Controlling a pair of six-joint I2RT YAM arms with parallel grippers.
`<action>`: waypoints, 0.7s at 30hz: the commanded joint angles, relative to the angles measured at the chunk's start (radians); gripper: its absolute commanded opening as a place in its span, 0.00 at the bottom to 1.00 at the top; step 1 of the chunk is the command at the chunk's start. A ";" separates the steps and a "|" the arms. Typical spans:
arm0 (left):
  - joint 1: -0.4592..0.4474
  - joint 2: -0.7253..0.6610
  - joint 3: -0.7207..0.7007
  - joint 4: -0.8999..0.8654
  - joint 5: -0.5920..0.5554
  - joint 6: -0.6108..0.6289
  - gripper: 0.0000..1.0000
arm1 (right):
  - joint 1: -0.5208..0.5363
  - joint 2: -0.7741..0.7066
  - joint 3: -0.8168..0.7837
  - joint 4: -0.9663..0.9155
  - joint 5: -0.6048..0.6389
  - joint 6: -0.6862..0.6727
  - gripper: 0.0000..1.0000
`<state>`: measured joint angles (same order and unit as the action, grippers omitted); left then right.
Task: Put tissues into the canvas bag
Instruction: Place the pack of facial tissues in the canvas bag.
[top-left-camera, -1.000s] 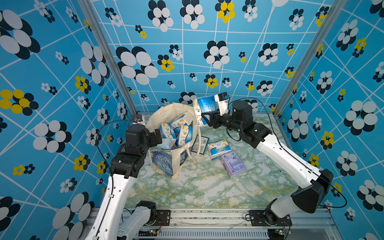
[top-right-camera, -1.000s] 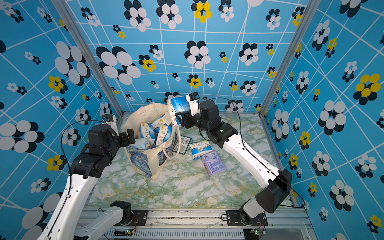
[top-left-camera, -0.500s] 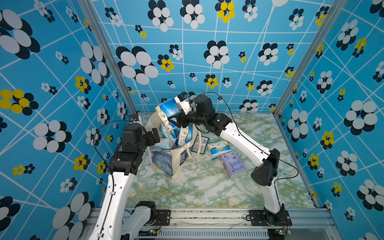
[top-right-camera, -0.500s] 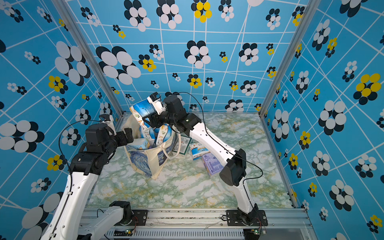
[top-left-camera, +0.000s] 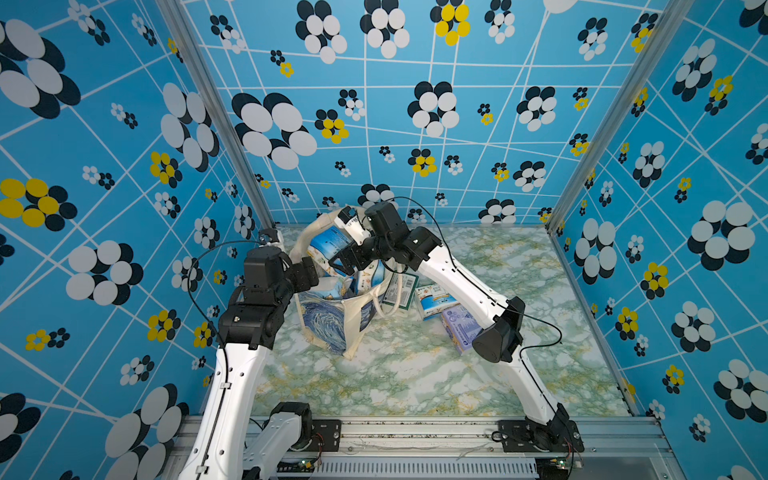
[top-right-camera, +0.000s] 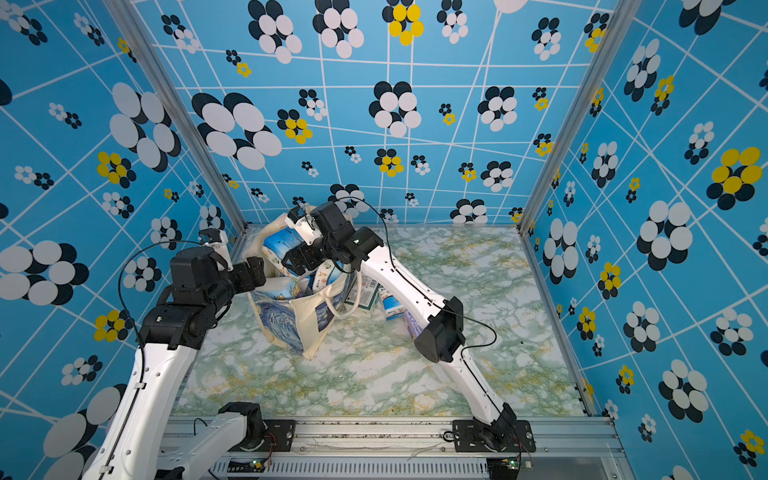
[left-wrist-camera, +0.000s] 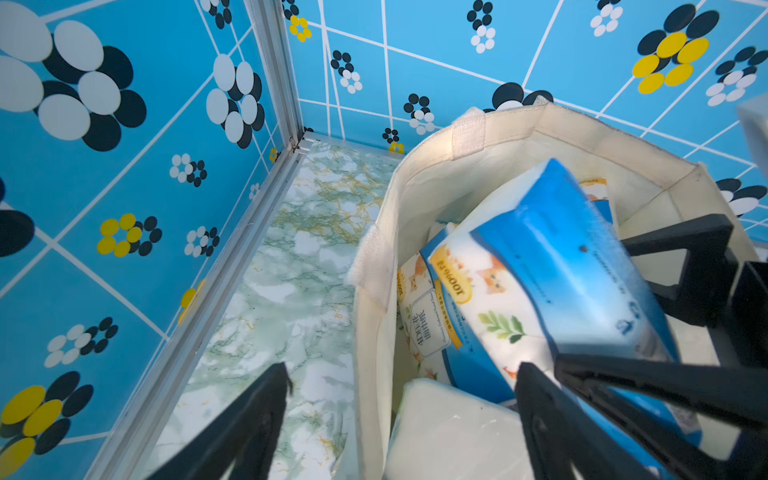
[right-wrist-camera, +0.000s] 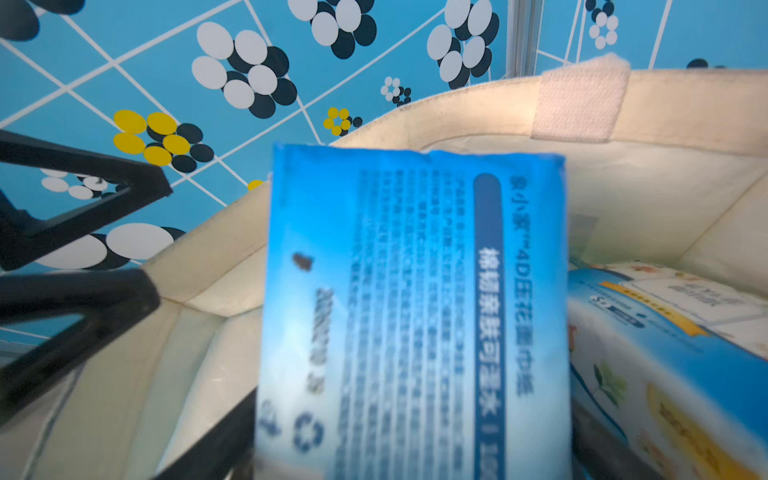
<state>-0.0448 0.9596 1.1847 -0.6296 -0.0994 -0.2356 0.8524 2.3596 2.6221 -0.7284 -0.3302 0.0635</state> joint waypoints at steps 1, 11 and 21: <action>0.010 -0.006 -0.005 -0.005 0.018 -0.002 0.80 | 0.001 -0.042 0.024 0.014 -0.026 -0.005 0.99; 0.011 -0.075 -0.031 0.028 0.005 0.006 0.61 | -0.001 -0.310 -0.356 0.316 0.031 0.038 0.97; 0.010 -0.073 -0.016 0.002 0.041 0.001 0.34 | -0.015 -0.410 -0.459 0.282 0.461 0.045 0.88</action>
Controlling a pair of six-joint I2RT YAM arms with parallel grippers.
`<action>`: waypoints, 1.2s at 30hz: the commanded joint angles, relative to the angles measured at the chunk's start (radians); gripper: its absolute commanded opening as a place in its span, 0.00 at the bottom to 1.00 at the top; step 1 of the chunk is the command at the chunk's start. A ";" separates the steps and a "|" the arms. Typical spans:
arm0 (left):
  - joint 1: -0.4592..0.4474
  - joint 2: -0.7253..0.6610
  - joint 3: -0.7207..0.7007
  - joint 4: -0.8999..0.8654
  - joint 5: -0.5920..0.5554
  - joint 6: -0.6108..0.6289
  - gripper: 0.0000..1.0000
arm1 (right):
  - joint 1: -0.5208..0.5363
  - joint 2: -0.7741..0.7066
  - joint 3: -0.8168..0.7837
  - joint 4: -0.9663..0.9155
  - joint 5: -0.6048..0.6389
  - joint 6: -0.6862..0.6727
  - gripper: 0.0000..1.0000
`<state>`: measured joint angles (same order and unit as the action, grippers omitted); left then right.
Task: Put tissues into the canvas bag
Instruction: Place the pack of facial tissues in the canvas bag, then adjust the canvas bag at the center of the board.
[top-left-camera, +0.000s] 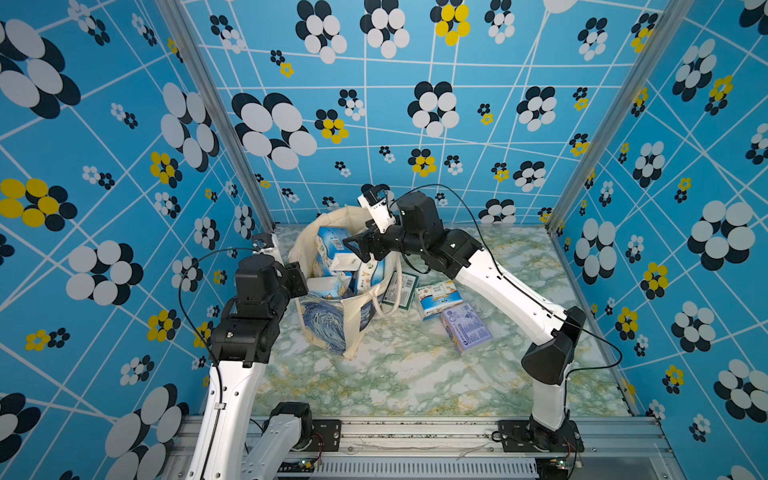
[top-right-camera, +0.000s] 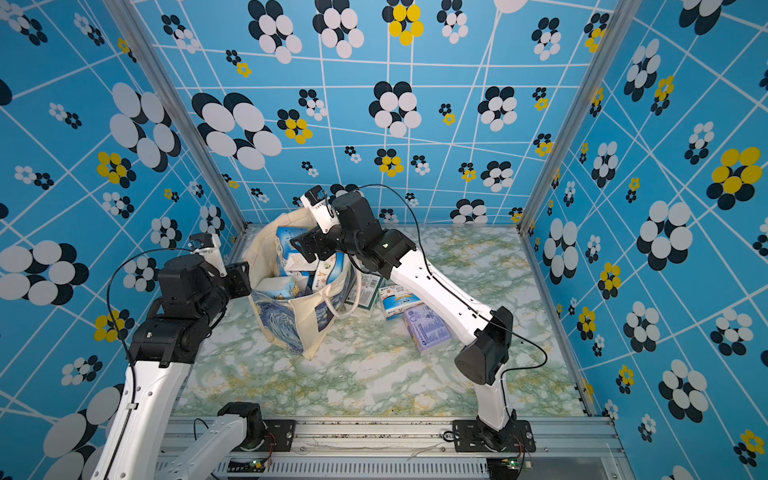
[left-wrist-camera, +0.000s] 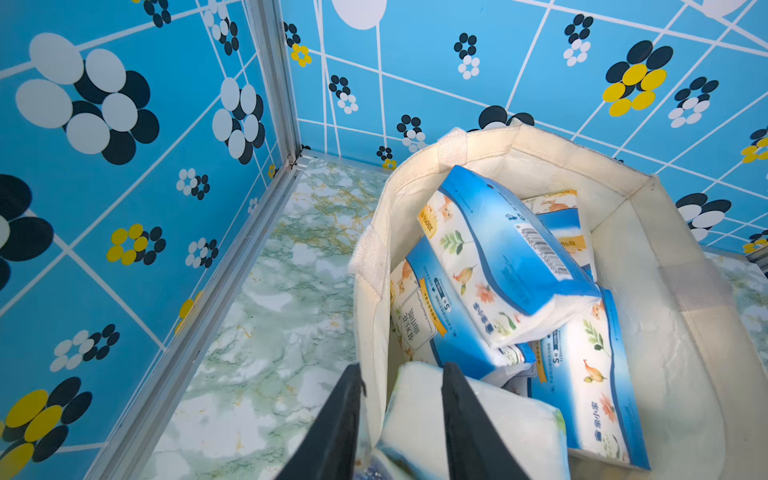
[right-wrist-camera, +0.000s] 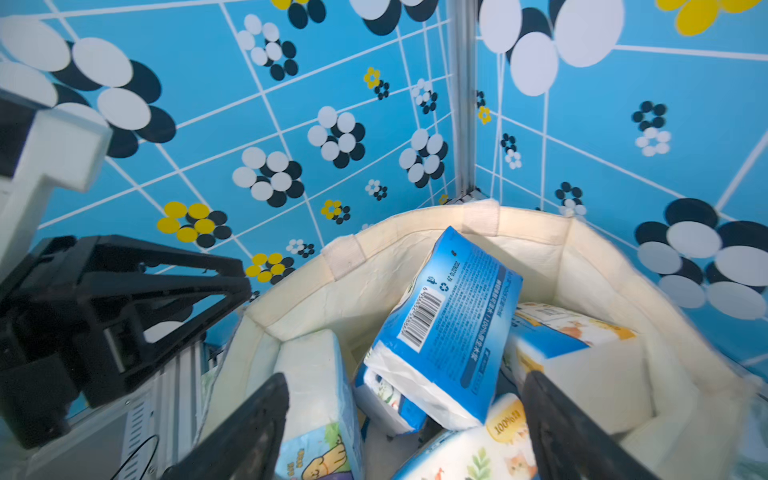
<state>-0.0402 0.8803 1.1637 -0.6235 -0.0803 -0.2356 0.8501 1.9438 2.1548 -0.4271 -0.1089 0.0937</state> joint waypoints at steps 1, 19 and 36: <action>0.004 0.014 0.010 -0.018 0.014 0.002 0.33 | -0.020 0.016 0.026 -0.038 0.276 0.017 0.87; 0.008 0.109 0.041 -0.081 0.120 -0.035 0.32 | -0.174 0.326 0.439 -0.368 0.081 0.156 0.63; 0.008 0.087 0.255 -0.360 -0.005 -0.003 0.69 | -0.185 0.388 0.459 -0.384 0.050 0.175 0.54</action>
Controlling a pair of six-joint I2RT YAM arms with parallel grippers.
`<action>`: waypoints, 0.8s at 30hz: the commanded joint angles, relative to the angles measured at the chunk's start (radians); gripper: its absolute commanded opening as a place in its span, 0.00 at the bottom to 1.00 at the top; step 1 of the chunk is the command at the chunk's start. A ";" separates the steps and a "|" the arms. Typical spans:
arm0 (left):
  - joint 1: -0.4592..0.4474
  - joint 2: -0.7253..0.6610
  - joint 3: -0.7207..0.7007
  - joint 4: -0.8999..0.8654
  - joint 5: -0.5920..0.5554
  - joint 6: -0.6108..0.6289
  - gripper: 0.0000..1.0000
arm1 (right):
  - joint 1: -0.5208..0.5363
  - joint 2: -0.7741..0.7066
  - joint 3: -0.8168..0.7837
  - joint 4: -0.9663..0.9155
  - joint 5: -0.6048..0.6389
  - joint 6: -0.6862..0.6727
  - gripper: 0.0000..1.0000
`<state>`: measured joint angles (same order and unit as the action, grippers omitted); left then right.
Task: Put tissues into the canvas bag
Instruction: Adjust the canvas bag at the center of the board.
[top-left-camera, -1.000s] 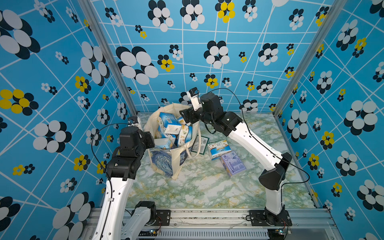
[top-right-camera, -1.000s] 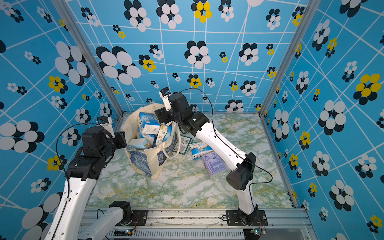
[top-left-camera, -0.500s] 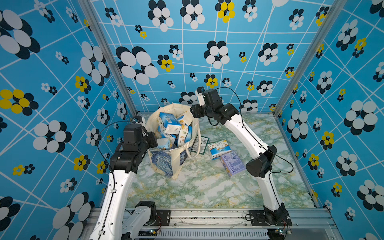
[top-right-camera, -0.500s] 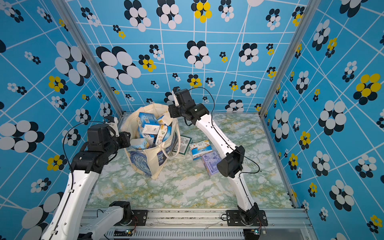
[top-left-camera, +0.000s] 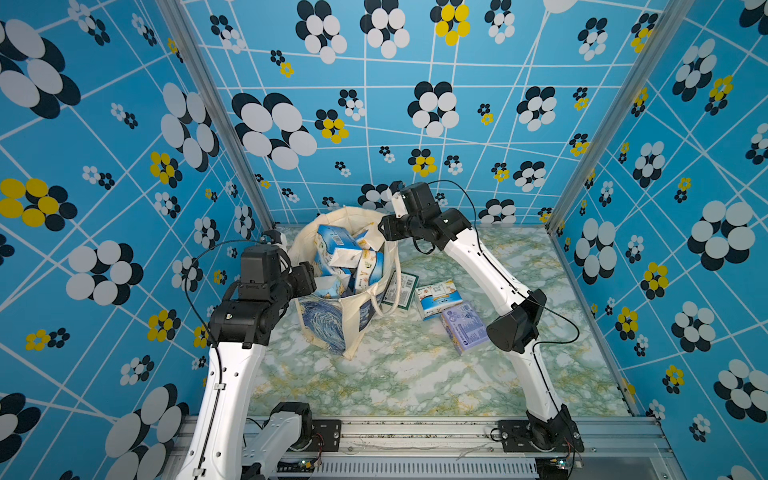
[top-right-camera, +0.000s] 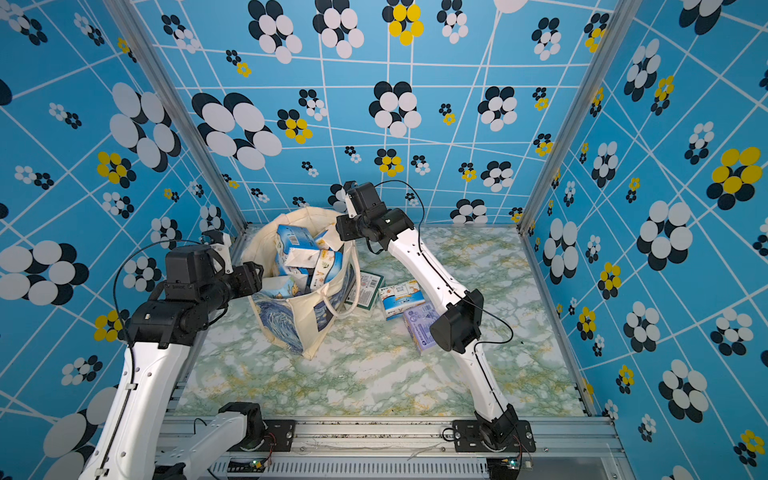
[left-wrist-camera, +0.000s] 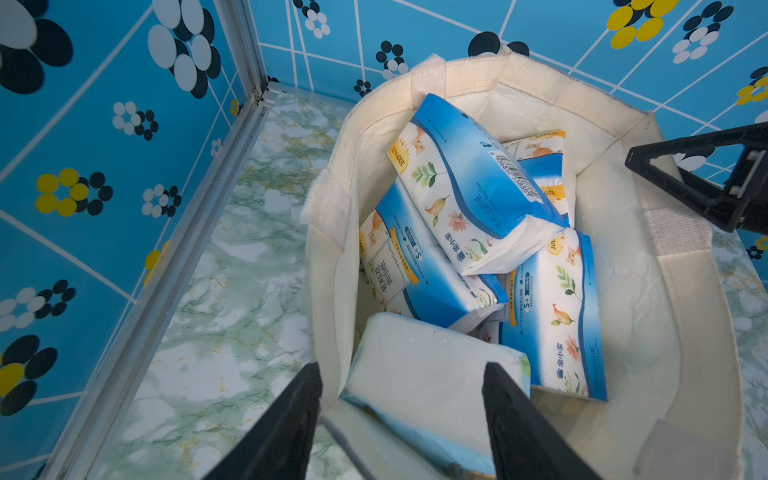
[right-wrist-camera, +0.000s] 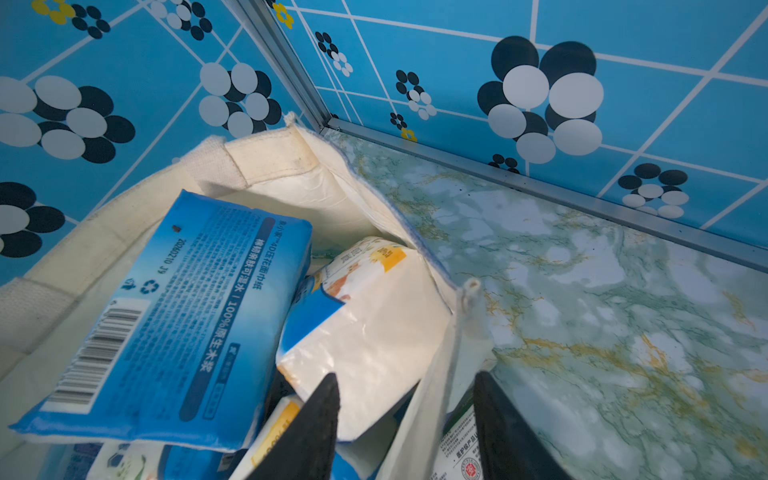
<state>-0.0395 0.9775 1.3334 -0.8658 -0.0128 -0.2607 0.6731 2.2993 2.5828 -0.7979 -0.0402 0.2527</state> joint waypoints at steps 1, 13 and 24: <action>0.006 -0.007 0.110 -0.161 -0.098 0.029 0.69 | -0.007 0.034 0.030 -0.014 -0.021 0.016 0.55; 0.057 0.048 0.069 -0.177 -0.021 0.016 0.63 | -0.018 0.048 0.031 -0.029 -0.025 0.011 0.55; 0.070 0.117 0.028 -0.120 0.079 0.003 0.41 | -0.020 0.051 0.030 -0.034 -0.024 0.008 0.54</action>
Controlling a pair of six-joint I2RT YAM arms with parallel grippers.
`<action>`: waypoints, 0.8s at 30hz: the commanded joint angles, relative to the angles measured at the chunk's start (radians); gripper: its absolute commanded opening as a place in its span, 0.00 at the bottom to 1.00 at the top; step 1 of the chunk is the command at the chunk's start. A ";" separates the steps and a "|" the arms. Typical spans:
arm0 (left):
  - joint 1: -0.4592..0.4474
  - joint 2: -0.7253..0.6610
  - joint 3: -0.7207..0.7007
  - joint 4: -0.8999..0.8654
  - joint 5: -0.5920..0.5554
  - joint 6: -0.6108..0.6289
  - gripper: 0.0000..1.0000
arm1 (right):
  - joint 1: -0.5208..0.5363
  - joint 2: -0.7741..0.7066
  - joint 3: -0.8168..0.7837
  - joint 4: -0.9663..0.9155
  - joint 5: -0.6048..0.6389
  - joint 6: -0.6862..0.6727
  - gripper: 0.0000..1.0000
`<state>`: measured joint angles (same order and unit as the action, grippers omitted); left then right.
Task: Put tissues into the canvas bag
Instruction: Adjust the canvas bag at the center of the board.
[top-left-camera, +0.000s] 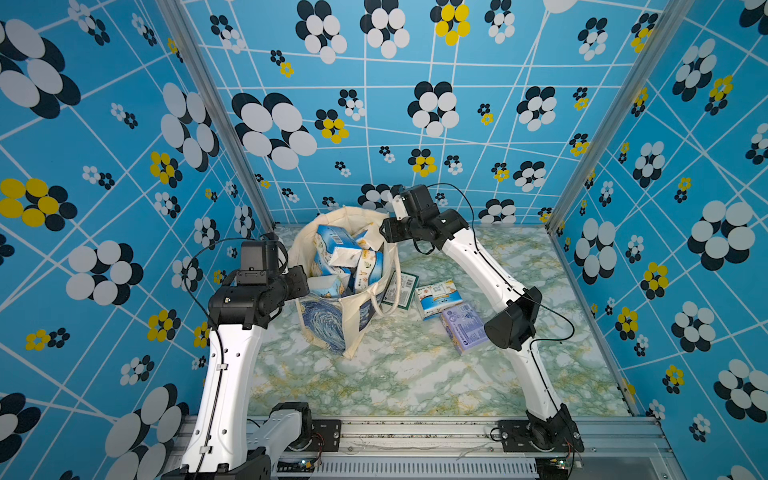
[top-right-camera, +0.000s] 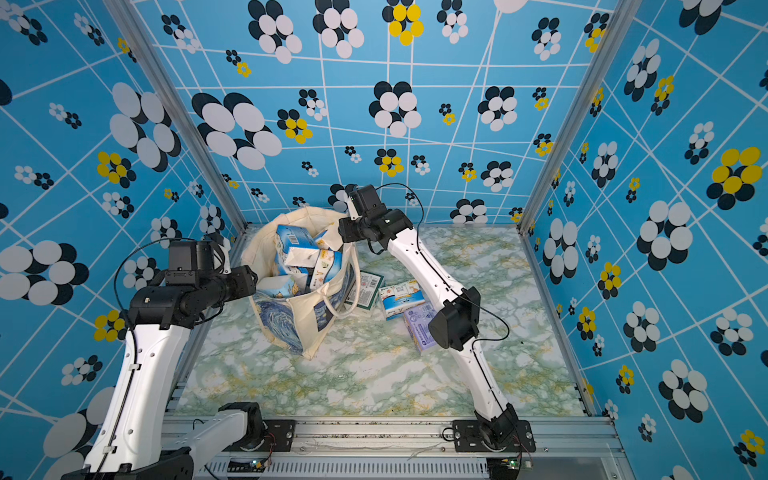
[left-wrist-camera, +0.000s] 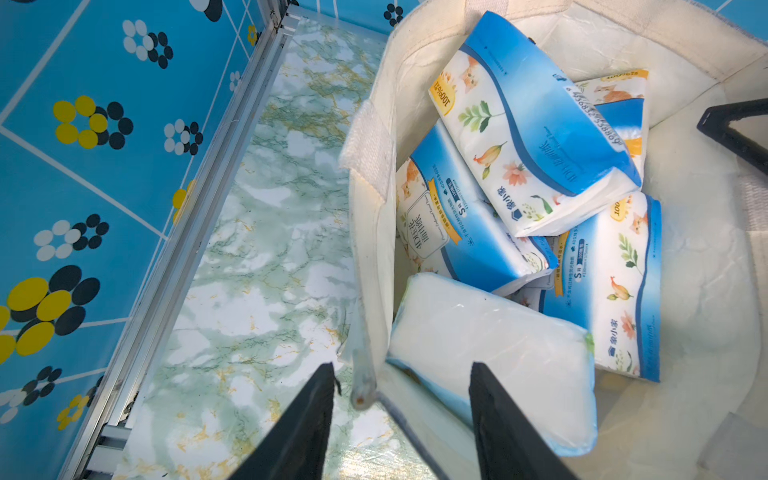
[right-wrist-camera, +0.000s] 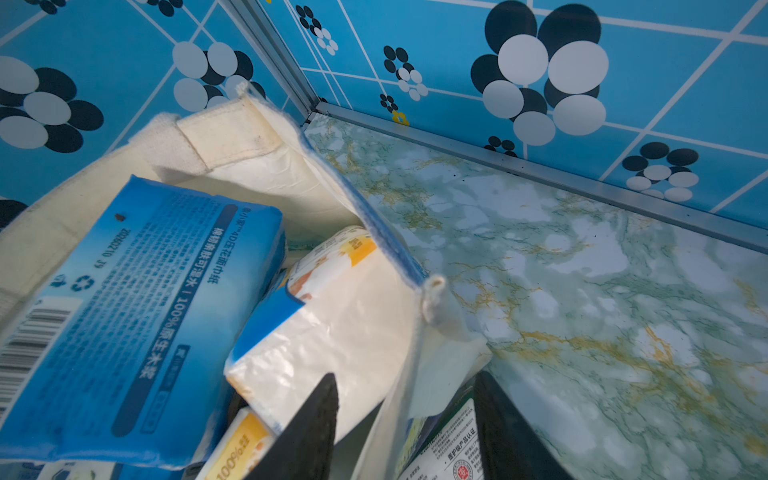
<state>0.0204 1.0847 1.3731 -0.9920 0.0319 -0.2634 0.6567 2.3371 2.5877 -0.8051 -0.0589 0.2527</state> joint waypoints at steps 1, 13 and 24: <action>0.011 0.013 -0.011 0.002 0.033 0.010 0.33 | -0.003 0.013 0.026 -0.026 -0.005 0.008 0.54; 0.083 0.074 0.006 0.108 -0.011 0.071 0.00 | 0.005 -0.134 -0.187 0.045 -0.033 0.041 0.01; 0.098 0.211 0.136 0.355 -0.050 0.109 0.00 | 0.038 -0.486 -0.844 0.411 -0.048 0.141 0.00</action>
<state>0.1040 1.2984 1.4429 -0.7891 0.0299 -0.1814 0.6815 1.8973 1.8271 -0.4591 -0.0814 0.3588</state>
